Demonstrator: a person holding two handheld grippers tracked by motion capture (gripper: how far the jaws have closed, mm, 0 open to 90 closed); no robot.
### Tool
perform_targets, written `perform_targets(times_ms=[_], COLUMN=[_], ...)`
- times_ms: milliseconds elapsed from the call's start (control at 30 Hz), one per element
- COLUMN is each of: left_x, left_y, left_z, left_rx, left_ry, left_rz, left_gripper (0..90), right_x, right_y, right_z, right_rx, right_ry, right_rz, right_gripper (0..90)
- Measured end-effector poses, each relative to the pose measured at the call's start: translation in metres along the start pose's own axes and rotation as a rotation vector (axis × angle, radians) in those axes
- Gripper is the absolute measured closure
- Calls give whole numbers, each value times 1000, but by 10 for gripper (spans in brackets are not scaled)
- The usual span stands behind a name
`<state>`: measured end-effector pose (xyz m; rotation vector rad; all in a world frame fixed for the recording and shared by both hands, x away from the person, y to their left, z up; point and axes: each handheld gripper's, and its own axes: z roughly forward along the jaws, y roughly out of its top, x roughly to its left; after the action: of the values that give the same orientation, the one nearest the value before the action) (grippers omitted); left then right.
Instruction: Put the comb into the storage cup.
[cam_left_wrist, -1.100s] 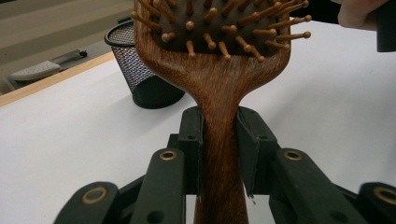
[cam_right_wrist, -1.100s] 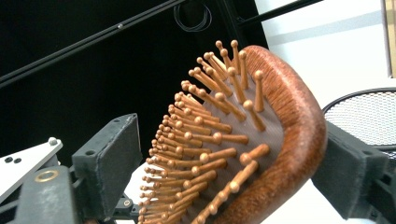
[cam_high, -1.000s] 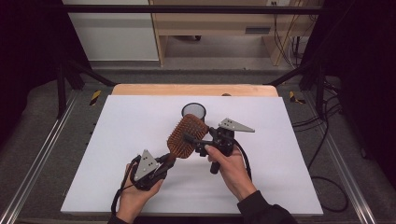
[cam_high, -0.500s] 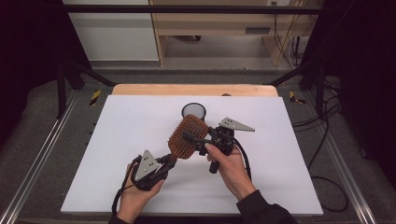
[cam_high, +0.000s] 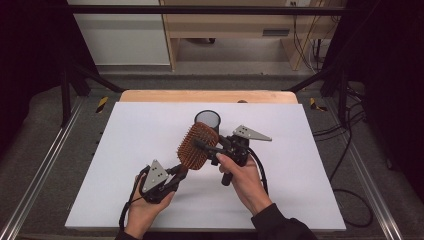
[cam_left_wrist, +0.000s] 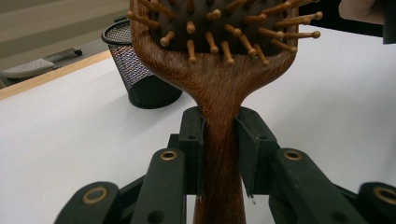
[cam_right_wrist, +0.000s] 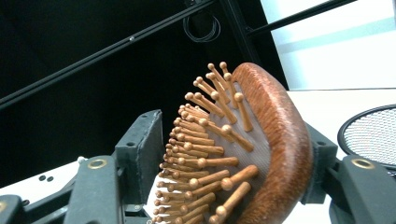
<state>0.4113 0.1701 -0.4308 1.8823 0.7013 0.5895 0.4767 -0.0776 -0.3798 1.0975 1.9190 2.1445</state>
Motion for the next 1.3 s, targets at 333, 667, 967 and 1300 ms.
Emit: perform_targets(times_ms=[333,667,967,1300], left_x=[0,1,0,4], left_y=[0,0,0,0], left_z=[0,1,1,-6], left_rx=[-6,-12,-47,-105], left_ry=[-4,1,2,23], left_rz=[-7,-10,-24,-67], left_gripper=[730,730,723,467], right_x=[2,1,6,-5], right_y=[-1,1,8,22], right_z=[2,2,2,-11], right_rx=[4,4,5,-29], right_ry=[2,24,15,-70], right_rz=[6,57,57,26], right_gripper=[420,504,524,523])
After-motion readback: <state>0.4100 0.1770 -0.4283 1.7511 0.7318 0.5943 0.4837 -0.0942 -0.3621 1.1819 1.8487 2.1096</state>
